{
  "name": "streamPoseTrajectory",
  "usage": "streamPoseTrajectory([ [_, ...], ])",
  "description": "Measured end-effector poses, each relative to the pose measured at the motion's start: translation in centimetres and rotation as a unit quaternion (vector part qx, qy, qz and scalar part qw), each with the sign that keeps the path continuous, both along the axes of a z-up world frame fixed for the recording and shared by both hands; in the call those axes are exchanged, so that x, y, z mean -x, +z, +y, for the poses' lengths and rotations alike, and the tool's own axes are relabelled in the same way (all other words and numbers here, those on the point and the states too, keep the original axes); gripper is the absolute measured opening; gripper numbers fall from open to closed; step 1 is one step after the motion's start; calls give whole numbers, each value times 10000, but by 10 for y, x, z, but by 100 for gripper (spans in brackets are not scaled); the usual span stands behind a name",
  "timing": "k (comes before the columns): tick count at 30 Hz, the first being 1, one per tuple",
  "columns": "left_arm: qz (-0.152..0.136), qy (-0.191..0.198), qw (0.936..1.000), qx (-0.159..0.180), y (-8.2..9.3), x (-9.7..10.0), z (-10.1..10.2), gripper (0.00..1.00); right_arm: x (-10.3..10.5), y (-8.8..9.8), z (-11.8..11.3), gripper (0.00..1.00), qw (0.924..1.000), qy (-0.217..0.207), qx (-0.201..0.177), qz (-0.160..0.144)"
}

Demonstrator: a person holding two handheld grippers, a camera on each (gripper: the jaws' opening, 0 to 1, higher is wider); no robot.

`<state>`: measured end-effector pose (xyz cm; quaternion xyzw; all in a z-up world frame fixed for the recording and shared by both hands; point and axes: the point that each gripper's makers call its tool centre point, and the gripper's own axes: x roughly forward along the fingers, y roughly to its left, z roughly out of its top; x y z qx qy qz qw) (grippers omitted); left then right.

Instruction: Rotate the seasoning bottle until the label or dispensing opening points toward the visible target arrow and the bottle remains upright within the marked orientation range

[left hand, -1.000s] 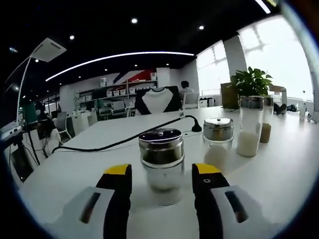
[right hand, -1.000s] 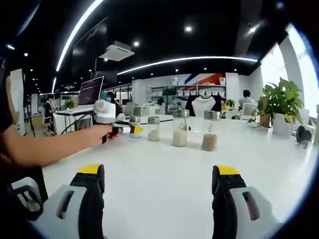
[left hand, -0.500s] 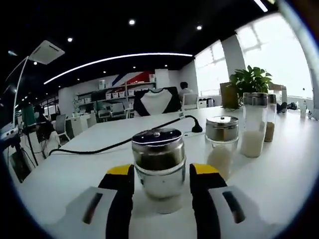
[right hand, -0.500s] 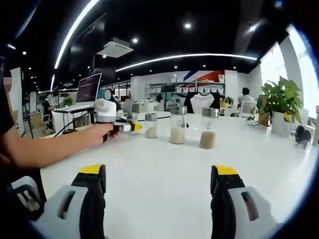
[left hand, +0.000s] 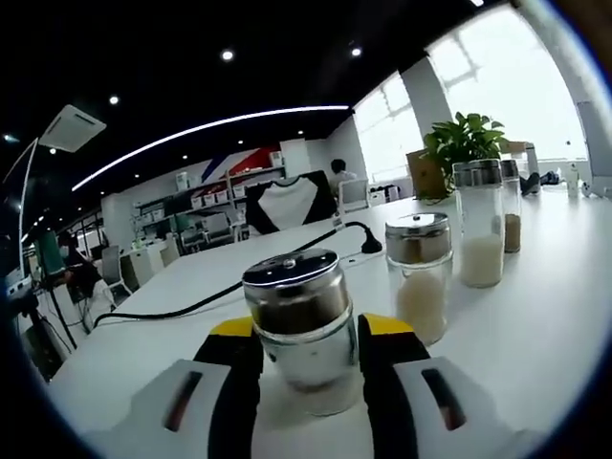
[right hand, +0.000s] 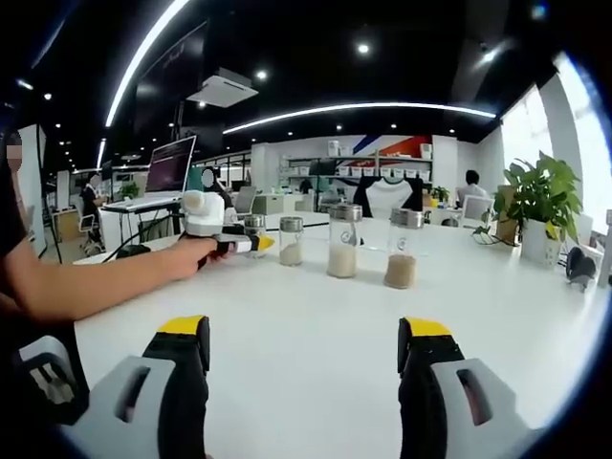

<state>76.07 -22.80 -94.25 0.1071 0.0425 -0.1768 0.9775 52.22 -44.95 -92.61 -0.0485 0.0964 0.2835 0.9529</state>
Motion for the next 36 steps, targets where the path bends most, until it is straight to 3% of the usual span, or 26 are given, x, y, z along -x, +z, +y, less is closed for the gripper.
streamPoseTrajectory([
  [5, 96, 122, 9985, 528, 3, 1, 6, 39, 3, -1, -3, 80, 9999, -50, -91, 42],
  [16, -24, 280, 9990, 355, 8, 13, 11, 37, 3, -3, -1, 77, 9999, -47, -118, 82],
  [24, -50, 389, 9970, 669, 15, 26, 18, 37, 0, -1, 3, 77, 9995, 0, -309, 67],
  [36, 43, -38, 9969, 783, 17, 37, -6, 37, 5, -2, 20, 75, 9981, 412, -458, 76],
])
